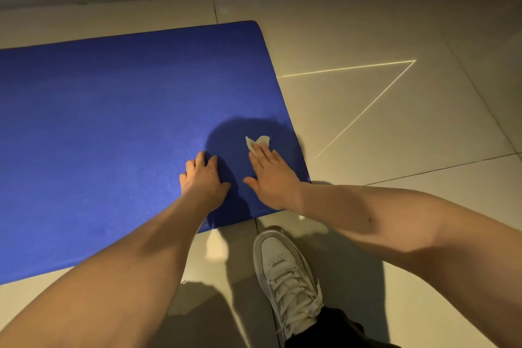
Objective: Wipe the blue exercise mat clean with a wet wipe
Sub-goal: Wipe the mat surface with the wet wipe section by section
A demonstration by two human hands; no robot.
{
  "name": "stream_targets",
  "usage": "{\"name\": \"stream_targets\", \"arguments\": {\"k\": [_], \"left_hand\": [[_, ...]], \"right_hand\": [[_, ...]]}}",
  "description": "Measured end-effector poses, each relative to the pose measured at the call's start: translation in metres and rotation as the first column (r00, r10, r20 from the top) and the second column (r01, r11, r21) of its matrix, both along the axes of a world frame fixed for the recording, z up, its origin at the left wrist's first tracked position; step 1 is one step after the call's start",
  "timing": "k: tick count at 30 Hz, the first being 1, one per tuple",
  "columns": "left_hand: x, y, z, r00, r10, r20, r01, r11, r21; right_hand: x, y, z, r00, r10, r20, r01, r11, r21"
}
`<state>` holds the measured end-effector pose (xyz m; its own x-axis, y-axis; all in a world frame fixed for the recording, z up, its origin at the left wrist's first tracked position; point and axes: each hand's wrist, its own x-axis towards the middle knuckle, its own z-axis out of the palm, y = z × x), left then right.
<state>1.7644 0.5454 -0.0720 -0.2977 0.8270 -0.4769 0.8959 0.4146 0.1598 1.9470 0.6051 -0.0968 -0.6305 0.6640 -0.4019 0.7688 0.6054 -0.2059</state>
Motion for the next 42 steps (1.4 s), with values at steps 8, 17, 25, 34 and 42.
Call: {"name": "stream_targets", "arguments": {"k": [8,17,25,34,42], "left_hand": [[0.014,-0.021,-0.002,1.0,-0.005,-0.003,0.005,1.0,-0.01],[0.025,-0.036,0.001,1.0,0.001,0.001,-0.001,1.0,-0.009],[0.038,-0.052,0.003,1.0,-0.007,0.019,0.007,1.0,-0.007],[0.05,-0.052,0.043,0.988,0.066,0.137,-0.09,0.979,0.183],[0.052,-0.035,0.14,0.506,0.348,0.789,-0.611,0.791,0.043]], "right_hand": [[0.038,0.037,0.004,0.971,-0.187,0.15,0.166,0.975,0.145],[0.045,-0.008,0.004,0.98,0.013,0.199,-0.042,0.989,0.144],[0.053,-0.024,0.019,0.996,0.001,0.091,-0.013,0.991,0.13],[0.039,-0.022,0.074,0.733,-0.493,-0.47,0.389,0.869,-0.306],[0.028,-0.01,0.162,0.731,-0.462,-0.502,0.237,0.862,-0.448]]}}
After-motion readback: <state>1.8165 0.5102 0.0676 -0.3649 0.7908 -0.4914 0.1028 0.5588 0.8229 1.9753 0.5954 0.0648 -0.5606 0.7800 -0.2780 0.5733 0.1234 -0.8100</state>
